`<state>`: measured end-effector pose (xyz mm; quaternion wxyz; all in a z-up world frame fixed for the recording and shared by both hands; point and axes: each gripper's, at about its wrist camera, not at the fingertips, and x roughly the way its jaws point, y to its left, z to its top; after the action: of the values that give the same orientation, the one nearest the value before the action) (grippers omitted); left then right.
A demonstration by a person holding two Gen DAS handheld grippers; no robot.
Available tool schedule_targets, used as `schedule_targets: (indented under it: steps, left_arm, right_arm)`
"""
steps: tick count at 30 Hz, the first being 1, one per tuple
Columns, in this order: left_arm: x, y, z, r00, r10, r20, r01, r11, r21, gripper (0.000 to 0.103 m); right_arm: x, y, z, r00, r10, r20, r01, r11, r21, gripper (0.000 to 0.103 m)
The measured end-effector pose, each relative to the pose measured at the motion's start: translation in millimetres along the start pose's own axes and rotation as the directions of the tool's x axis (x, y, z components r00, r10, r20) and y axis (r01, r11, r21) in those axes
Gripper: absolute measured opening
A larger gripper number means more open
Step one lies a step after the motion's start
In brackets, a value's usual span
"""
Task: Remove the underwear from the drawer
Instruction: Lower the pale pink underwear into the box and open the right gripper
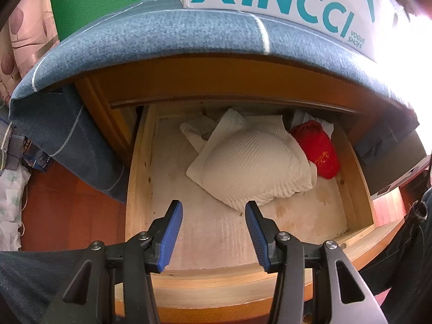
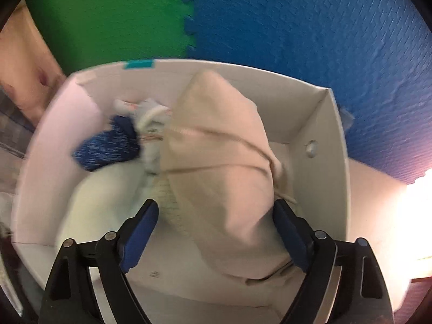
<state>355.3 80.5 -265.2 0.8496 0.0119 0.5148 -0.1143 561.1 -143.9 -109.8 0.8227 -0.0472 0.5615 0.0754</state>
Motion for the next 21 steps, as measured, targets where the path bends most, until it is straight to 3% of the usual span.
schedule_targets:
  steps: [4, 10, 13, 15, 21]
  left_arm:
    - [1.2, 0.4, 0.3, 1.0, 0.008, -0.001, -0.008, 1.0, 0.008, 0.049]
    - [4.7, 1.3, -1.1, 1.0, 0.018, -0.011, -0.018, 1.0, 0.013, 0.049]
    - [7.0, 0.4, -1.8, 1.0, 0.023, -0.015, -0.023, 1.0, 0.02, 0.049]
    - [7.9, 0.2, -2.4, 1.0, 0.026, -0.016, -0.026, 0.999, 0.024, 0.049]
    - [10.9, 1.5, -3.3, 0.999, 0.026, -0.024, -0.025, 0.999, 0.019, 0.049]
  right_arm:
    - [-21.8, -9.1, -0.9, 0.993, 0.078, 0.092, -0.082, 0.996, 0.046, 0.086]
    - [-56.2, -21.8, -12.9, 0.971, -0.009, 0.241, -0.013, 0.996, 0.091, 0.086]
    - [-77.6, -22.6, -31.5, 0.941, -0.069, 0.331, 0.032, 0.993, 0.114, 0.088]
    - [-86.4, -21.4, -45.1, 0.926, -0.071, 0.371, 0.032, 0.993, 0.111, 0.091]
    - [-96.3, -15.8, -95.1, 0.913, -0.027, 0.406, -0.017, 0.994, 0.106, 0.093]
